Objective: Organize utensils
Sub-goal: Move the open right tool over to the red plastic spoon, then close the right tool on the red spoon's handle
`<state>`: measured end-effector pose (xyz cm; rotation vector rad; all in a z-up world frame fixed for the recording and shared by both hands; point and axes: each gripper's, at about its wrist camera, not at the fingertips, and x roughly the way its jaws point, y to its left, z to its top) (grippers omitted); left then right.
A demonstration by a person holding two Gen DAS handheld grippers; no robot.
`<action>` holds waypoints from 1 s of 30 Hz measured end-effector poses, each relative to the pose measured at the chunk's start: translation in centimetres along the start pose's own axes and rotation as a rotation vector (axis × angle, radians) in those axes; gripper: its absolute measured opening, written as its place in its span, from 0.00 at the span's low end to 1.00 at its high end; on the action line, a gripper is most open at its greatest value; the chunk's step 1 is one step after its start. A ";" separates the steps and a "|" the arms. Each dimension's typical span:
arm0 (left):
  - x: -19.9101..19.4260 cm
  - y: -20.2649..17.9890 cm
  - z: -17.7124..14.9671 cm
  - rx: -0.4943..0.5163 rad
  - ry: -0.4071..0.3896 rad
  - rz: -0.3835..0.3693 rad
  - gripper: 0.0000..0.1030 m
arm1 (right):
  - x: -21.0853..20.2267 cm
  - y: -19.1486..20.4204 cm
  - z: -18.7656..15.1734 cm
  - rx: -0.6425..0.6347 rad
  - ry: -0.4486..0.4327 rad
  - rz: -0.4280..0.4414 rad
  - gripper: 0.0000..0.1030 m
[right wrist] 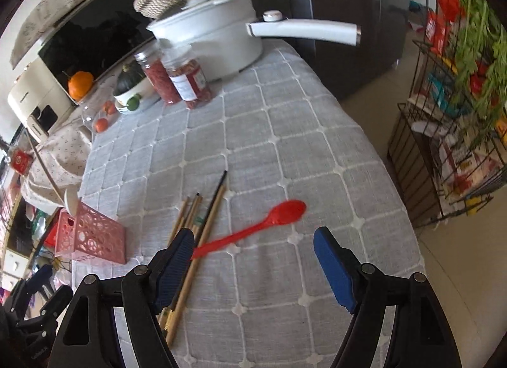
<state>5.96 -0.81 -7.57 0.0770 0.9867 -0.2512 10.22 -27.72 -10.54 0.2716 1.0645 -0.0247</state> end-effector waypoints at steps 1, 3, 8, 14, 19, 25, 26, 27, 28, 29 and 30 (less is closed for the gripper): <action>0.1 -0.5 0.1 0.011 0.003 -0.008 0.79 | 0.3 -0.5 -0.1 0.010 0.015 -0.007 0.77; 0.4 -1.6 0.3 0.030 0.008 -0.021 0.79 | 0.9 -1.6 -0.1 0.030 0.040 -0.014 0.77; 1.5 -3.4 1.1 0.048 0.029 -0.063 0.79 | 2.4 -2.8 0.0 0.080 0.087 -0.023 0.77; 3.0 -4.6 2.6 0.009 0.072 -0.084 0.67 | 5.2 -2.3 0.4 0.077 0.149 -0.031 0.77; 3.5 -5.7 3.5 0.020 0.077 -0.113 0.53 | 7.7 -2.2 1.1 0.096 0.184 -0.056 0.68; 3.9 -6.2 4.6 0.000 0.080 -0.150 0.41 | 9.6 -1.0 1.7 0.081 0.174 -0.123 0.62; 4.1 -6.3 4.7 0.000 0.082 -0.155 0.39 | 9.7 -0.6 1.7 0.061 0.171 -0.142 0.58; 4.2 -6.4 4.9 0.000 0.086 -0.159 0.36 | 9.9 -0.2 1.7 0.042 0.171 -0.170 0.55; 4.5 -6.5 5.1 0.001 0.091 -0.163 0.34 | 10.0 0.1 1.6 0.021 0.169 -0.206 0.49; 4.7 -6.6 5.4 0.003 0.096 -0.167 0.32 | 10.0 0.4 1.6 0.005 0.167 -0.227 0.44; 5.0 -6.7 5.6 0.008 0.103 -0.169 0.29 | 10.1 0.5 1.5 -0.004 0.165 -0.227 0.42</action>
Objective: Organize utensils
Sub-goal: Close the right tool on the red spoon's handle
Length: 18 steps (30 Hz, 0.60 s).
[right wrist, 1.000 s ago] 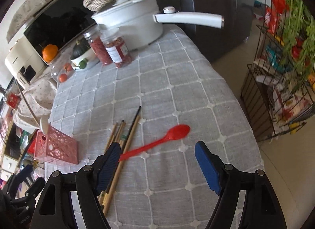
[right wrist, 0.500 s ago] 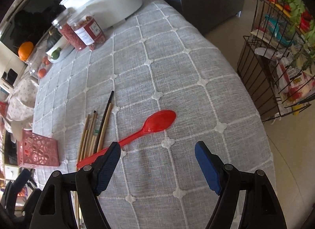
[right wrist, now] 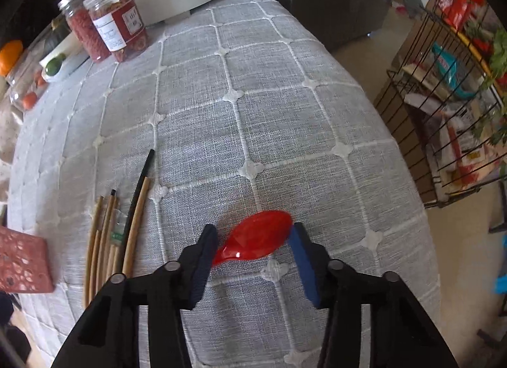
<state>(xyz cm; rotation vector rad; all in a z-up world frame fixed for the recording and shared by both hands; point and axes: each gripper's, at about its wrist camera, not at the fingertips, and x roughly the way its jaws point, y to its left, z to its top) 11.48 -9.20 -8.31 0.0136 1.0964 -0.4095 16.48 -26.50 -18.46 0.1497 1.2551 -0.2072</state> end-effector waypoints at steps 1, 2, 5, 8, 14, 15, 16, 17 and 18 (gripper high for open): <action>0.3 0.0 0.2 0.003 0.007 0.001 0.28 | 0.0 0.0 0.0 -0.006 0.002 0.007 0.37; 0.6 -0.1 0.5 0.005 0.016 0.004 0.26 | -0.1 -0.2 0.0 -0.010 0.004 0.020 0.34; 1.5 0.2 0.7 -0.006 0.040 0.000 0.18 | -0.2 -0.9 -0.2 -0.023 0.009 0.076 0.29; 2.8 0.5 0.8 -0.023 0.072 -0.002 0.14 | -0.3 -2.1 -0.3 -0.022 0.021 0.147 0.22; 5.9 0.8 0.7 -0.035 0.131 0.039 0.10 | -1.3 -4.4 -0.5 0.013 0.039 0.249 0.04; 6.4 0.9 0.7 -0.040 0.136 0.045 0.10 | -1.4 -4.6 -0.5 0.017 0.044 0.262 0.04; 6.9 1.0 0.7 -0.045 0.144 0.057 0.09 | -1.6 -4.7 -0.6 0.015 0.046 0.263 0.04; 7.3 0.9 0.7 -0.044 0.148 0.067 0.09 | -1.6 -4.9 -0.6 0.008 0.047 0.259 0.04; 7.6 0.9 0.6 -0.039 0.151 0.078 0.09 | -1.6 -5.0 -0.7 0.004 0.050 0.262 0.04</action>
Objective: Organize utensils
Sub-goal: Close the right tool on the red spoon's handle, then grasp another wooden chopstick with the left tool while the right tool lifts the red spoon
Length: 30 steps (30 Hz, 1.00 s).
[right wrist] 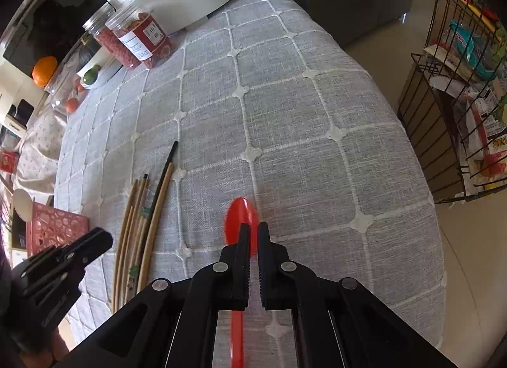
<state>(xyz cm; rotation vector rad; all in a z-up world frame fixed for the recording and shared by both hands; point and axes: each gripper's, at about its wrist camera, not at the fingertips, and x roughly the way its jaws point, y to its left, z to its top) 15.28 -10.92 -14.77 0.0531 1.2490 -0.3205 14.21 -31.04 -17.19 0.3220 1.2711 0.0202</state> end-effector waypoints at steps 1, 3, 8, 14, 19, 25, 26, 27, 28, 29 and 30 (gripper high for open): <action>0.3 -0.1 0.0 0.004 0.002 0.013 0.08 | 0.0 -0.1 -0.1 0.000 0.004 0.007 0.04; 0.6 -0.2 0.1 0.004 0.001 0.032 0.08 | -0.1 -0.4 -0.2 0.012 0.010 0.019 0.06; 1.5 0.3 0.2 -0.008 0.008 0.056 0.07 | -0.4 -0.6 -0.2 0.042 0.017 0.031 0.17; 1.8 0.4 0.3 -0.008 0.009 0.070 0.07 | -0.3 -0.5 -0.3 0.049 0.015 0.028 0.22; 2.4 0.0 0.4 0.017 0.032 0.094 0.08 | -0.1 0.3 -0.3 0.021 0.011 0.003 0.38; 2.8 -0.3 0.7 0.023 0.038 0.087 0.08 | 0.7 1.9 -0.5 -0.055 0.010 -0.053 0.40; 2.8 -0.2 0.8 0.021 0.035 0.083 0.08 | 0.9 2.2 -0.5 -0.069 0.012 -0.058 0.40; 2.8 -0.1 0.7 0.021 0.032 0.081 0.08 | 1.0 2.5 -0.6 -0.082 0.013 -0.063 0.40; 2.7 -0.1 0.7 0.020 0.028 0.080 0.08 | 1.2 2.9 -0.7 -0.101 0.013 -0.071 0.40; 2.6 0.0 0.6 0.019 0.024 0.079 0.08 | 1.4 3.3 -0.8 -0.121 0.011 -0.082 0.40; 2.6 0.0 0.6 0.019 0.021 0.080 0.08 | 1.6 3.7 -0.9 -0.146 0.009 -0.099 0.39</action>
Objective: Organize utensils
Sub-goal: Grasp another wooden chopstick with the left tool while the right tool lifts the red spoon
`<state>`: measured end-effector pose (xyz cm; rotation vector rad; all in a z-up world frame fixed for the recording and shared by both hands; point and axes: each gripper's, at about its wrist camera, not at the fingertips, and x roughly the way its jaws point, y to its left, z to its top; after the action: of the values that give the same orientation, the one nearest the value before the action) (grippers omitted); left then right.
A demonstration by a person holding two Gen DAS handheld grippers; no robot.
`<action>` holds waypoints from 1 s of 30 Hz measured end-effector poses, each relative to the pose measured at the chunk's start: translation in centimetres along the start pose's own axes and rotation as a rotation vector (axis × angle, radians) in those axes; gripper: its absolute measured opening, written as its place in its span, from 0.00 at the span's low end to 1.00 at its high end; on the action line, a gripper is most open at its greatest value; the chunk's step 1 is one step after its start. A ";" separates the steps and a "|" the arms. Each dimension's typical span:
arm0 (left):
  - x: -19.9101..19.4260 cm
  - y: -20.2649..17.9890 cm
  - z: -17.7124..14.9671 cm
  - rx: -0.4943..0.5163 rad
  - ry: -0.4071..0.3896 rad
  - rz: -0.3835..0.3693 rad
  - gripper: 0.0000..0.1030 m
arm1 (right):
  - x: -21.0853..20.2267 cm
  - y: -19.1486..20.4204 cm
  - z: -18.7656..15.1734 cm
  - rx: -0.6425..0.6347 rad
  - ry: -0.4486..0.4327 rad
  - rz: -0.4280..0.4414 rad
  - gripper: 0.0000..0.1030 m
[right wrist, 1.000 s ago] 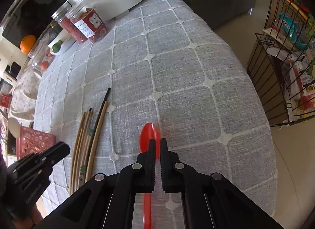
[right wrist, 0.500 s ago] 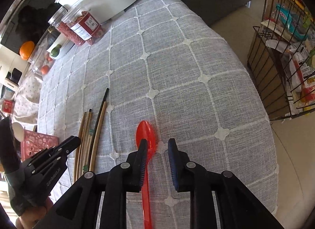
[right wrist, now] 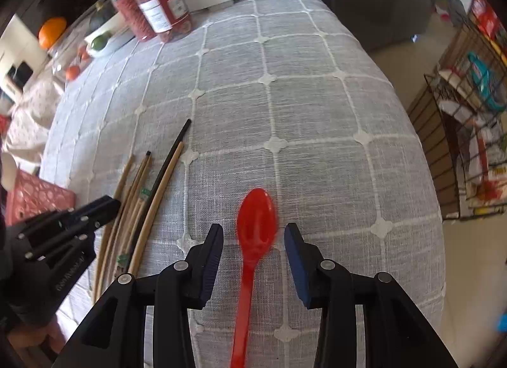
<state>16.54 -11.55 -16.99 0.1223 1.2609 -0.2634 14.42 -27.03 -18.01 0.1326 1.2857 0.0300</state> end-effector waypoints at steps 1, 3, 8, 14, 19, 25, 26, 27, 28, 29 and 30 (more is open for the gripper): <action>-0.1 0.1 0.0 -0.002 -0.005 -0.001 0.08 | 0.2 0.4 -0.1 -0.027 -0.001 -0.026 0.33; -0.6 0.5 -0.2 -0.009 -0.017 -0.005 0.08 | 0.3 0.9 -0.2 -0.070 -0.018 -0.084 0.26; -2.9 1.0 -0.7 -0.006 -0.075 -0.016 0.07 | -0.4 -0.1 -0.5 -0.033 -0.027 -0.020 0.25; -7.2 0.2 -2.0 0.045 -0.182 -0.044 0.07 | -3.8 -1.1 -0.5 -0.002 -0.118 0.027 0.25; -11.2 0.0 -3.4 0.097 -0.301 -0.070 0.07 | -7.4 -0.7 -0.9 -0.017 -0.221 0.065 0.25; -16.1 1.5 -5.1 0.111 -0.448 -0.106 0.07 | -12.0 1.2 -1.9 -0.047 -0.360 0.094 0.25; -17.0 1.7 -5.4 0.106 -0.471 -0.113 0.06 | -12.7 1.5 -2.0 -0.055 -0.385 0.096 0.25; -17.9 2.1 -5.7 0.099 -0.502 -0.119 0.06 | -13.2 1.7 -2.0 -0.061 -0.406 0.097 0.25; -19.0 2.6 -6.0 0.092 -0.539 -0.113 0.06 | -13.8 2.1 -2.2 -0.069 -0.431 0.100 0.07; -19.7 2.8 -6.3 0.084 -0.571 -0.102 0.06 | -14.4 2.5 -2.4 -0.080 -0.449 0.108 0.06; -20.6 3.2 -6.6 0.075 -0.606 -0.096 0.06 | -14.9 2.7 -2.4 -0.082 -0.469 0.113 0.06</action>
<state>5.48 -4.29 0.42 0.0394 0.6552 -0.3960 8.03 -25.58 -4.09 0.1326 0.8069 0.1406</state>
